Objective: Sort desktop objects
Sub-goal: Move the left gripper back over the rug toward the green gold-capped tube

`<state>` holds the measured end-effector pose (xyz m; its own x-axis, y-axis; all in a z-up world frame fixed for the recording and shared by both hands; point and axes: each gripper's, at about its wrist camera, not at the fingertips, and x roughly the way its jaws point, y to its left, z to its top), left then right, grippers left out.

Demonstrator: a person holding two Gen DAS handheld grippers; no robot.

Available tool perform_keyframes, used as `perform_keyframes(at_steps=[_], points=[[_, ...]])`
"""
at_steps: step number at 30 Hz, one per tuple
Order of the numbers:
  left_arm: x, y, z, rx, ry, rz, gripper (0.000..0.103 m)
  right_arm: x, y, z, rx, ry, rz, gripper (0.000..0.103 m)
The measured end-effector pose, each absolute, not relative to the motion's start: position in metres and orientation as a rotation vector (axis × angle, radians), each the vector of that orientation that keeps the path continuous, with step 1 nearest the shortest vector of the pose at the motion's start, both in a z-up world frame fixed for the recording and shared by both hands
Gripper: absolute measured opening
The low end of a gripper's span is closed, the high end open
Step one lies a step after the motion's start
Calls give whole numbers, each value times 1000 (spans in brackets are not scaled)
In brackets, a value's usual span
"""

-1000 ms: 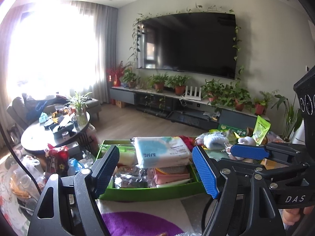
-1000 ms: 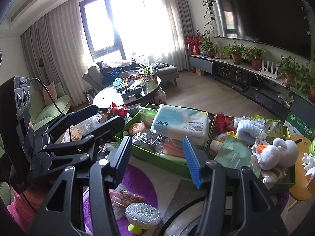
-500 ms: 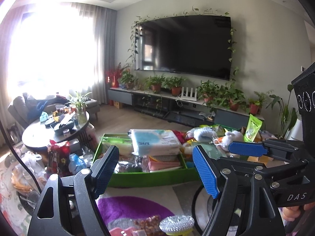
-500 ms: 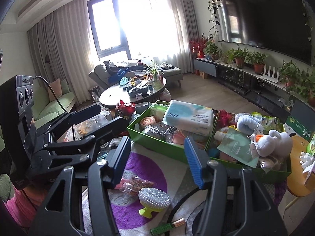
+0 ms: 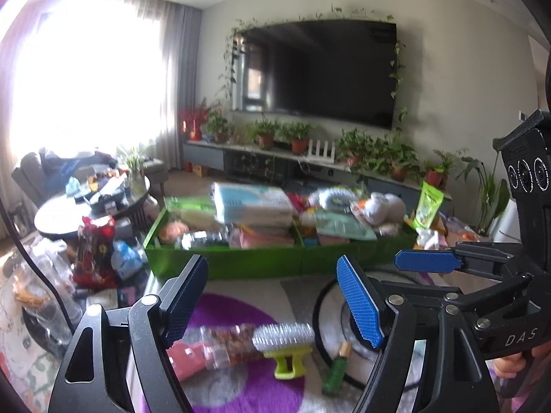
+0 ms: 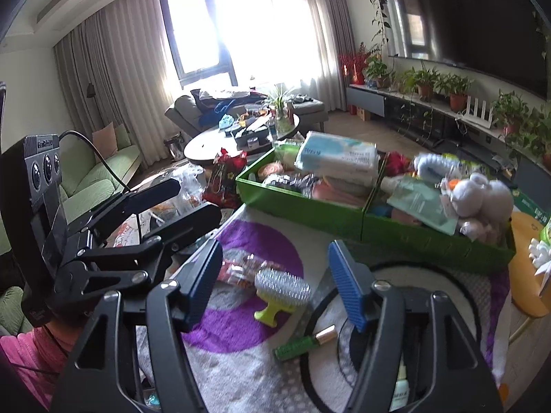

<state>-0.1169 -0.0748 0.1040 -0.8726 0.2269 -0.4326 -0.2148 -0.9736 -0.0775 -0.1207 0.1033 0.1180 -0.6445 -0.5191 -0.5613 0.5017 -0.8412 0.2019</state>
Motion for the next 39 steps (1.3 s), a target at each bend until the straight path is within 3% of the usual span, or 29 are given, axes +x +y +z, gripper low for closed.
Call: perform_keyframes(at_steps=[31, 39], points=[[-83, -56, 17, -1025, -91, 2767, 78, -127, 125, 24, 1108, 10, -2340, 64], [-73, -38, 1, -1056, -3, 2694, 78, -137, 118, 17, 1132, 49, -2312, 64]])
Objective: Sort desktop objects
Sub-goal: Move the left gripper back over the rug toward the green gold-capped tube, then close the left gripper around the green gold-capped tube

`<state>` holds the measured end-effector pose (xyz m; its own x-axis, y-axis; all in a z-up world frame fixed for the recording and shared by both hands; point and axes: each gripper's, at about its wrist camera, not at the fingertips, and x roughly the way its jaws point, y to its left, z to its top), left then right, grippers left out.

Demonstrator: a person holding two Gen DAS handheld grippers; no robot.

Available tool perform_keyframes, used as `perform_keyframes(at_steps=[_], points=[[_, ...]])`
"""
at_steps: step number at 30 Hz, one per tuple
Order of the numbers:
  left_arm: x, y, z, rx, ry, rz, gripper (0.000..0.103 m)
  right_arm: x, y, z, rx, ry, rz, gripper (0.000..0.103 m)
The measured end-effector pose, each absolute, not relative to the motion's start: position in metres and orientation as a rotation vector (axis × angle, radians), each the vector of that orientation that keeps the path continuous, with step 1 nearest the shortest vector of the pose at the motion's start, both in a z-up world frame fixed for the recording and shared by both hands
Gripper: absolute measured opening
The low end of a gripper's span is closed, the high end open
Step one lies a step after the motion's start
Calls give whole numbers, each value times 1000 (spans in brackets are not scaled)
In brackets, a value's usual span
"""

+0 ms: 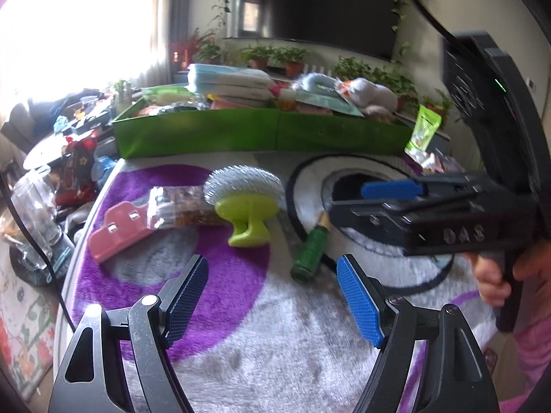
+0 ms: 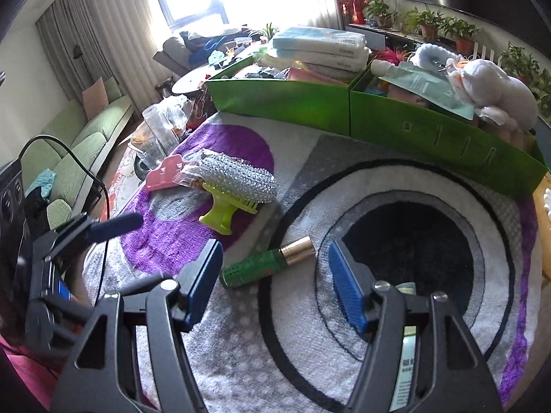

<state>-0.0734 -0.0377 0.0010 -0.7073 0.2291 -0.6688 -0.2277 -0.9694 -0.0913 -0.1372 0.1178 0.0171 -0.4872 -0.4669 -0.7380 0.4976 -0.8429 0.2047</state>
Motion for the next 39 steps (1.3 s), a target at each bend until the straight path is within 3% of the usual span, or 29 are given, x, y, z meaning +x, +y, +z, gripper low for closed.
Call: perform_keyframes(at_steps=[21, 24, 31, 39], points=[[-113, -28, -42, -1357, 86, 2671, 78, -182, 108, -20, 1349, -89, -2223, 64], [-115, -33, -44, -1369, 89, 2685, 78, -180, 108, -22, 1354, -92, -2203, 60], [-118, -52, -41, -1372, 44, 2739, 78, -161, 107, -22, 1350, -58, -2162, 54], [-118, -65, -32, -1317, -80, 2702, 78, -132, 97, -26, 1326, -28, -2162, 53]])
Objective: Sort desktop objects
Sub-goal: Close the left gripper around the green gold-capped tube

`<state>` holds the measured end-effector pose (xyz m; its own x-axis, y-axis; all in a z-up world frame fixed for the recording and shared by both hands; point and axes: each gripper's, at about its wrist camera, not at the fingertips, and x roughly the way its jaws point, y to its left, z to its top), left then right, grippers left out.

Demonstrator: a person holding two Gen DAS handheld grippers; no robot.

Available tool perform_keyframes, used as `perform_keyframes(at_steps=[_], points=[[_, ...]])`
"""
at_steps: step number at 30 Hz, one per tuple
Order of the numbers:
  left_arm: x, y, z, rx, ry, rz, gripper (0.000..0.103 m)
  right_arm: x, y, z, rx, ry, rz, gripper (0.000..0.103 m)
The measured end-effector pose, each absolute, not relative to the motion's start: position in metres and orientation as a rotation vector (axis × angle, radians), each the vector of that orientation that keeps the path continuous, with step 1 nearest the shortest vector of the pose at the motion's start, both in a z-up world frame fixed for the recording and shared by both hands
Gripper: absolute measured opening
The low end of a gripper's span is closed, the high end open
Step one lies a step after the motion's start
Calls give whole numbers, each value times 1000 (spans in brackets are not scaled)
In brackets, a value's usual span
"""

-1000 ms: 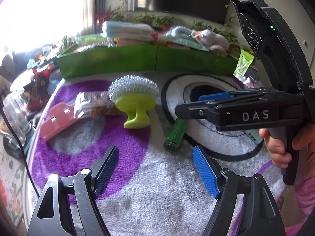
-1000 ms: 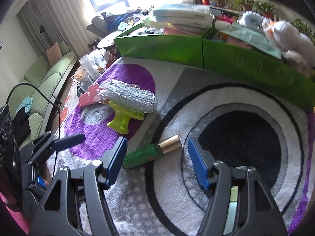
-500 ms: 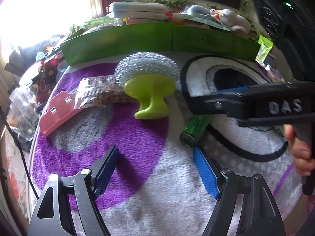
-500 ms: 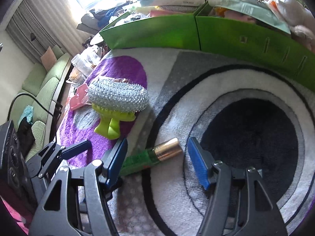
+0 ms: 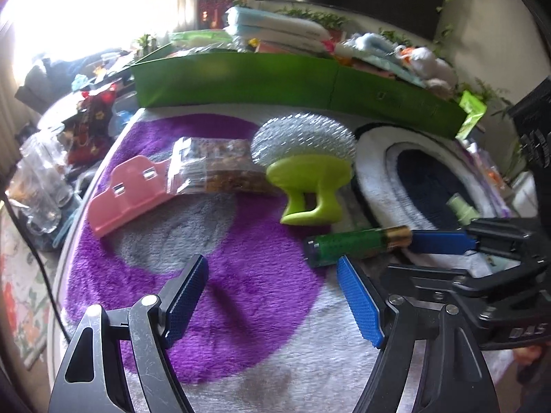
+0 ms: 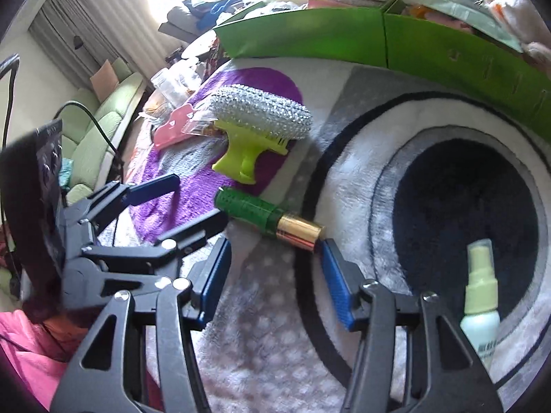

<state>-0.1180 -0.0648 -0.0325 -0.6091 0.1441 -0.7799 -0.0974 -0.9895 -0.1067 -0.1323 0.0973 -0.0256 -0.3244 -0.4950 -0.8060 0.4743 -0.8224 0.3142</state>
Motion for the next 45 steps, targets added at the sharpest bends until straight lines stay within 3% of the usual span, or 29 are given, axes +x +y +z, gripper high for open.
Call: perform_keyframes(at_steps=[6, 10, 17, 23, 45], points=[[-124, -69, -33, -1320, -188, 2632, 78, -132, 108, -27, 1313, -127, -2194, 50], [-125, -65, -35, -1319, -186, 2614, 67, -133, 117, -26, 1298, -184, -2201, 33], [-130, -58, -35, -1302, -198, 2546, 49, -132, 120, -27, 1299, -202, -2200, 33], [-134, -49, -35, -1278, -171, 2522, 43, -130, 121, -26, 1292, -173, -2215, 33], [-122, -43, -24, -1271, -84, 2537, 41, -126, 115, -15, 1277, -134, -2250, 27]])
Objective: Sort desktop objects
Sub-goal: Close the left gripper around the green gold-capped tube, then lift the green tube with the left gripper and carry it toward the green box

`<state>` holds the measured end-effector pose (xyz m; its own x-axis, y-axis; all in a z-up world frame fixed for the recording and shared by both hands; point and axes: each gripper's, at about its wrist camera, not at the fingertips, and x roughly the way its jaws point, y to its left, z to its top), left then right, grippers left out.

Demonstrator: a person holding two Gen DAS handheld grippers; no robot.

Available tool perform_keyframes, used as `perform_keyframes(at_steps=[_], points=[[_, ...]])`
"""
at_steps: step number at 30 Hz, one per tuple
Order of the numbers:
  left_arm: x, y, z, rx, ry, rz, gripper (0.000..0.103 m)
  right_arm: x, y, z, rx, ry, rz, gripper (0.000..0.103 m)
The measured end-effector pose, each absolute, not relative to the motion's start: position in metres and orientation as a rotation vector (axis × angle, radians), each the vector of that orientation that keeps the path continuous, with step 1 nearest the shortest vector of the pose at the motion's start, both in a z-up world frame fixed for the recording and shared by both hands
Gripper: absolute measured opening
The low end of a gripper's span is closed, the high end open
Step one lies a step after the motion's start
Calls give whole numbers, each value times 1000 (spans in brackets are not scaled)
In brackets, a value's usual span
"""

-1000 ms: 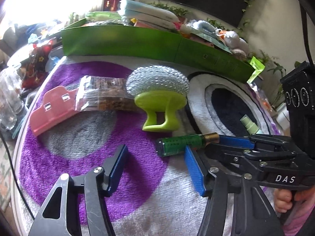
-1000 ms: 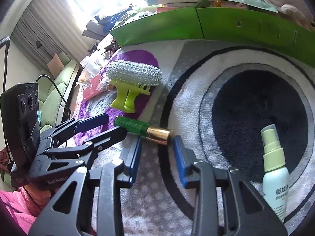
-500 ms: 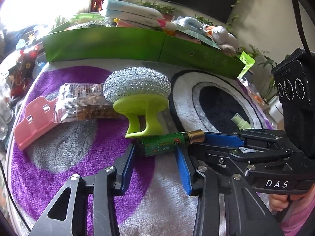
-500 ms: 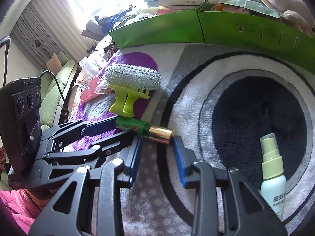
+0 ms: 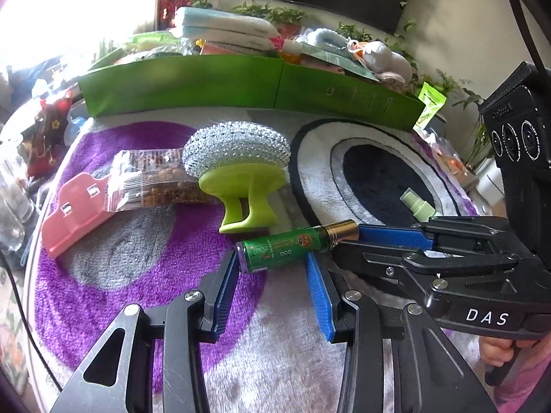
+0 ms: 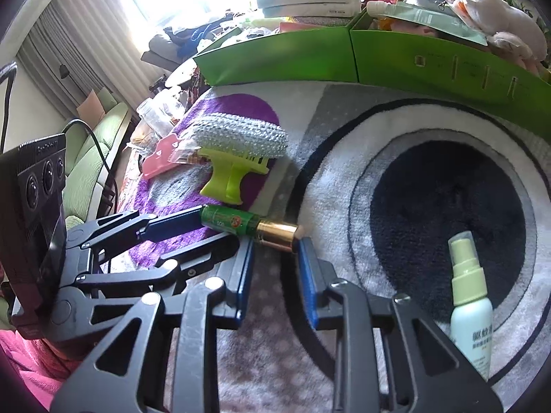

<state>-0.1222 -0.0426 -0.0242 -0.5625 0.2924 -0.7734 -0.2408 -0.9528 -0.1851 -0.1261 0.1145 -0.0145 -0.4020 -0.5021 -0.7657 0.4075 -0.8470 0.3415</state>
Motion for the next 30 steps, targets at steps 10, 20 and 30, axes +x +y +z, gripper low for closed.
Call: perform_keyframes(at_steps=[10, 20, 30], points=[[-114, -50, -5, -1203, -65, 2582, 41, -118, 104, 6, 1219, -111, -2264, 29], [-116, -66, 9, -1162, -74, 2629, 41, -124, 86, 21, 1176, -83, -2261, 29], [-126, -84, 28, -1095, -62, 2673, 41, -135, 67, 41, 1121, -52, -2271, 29]])
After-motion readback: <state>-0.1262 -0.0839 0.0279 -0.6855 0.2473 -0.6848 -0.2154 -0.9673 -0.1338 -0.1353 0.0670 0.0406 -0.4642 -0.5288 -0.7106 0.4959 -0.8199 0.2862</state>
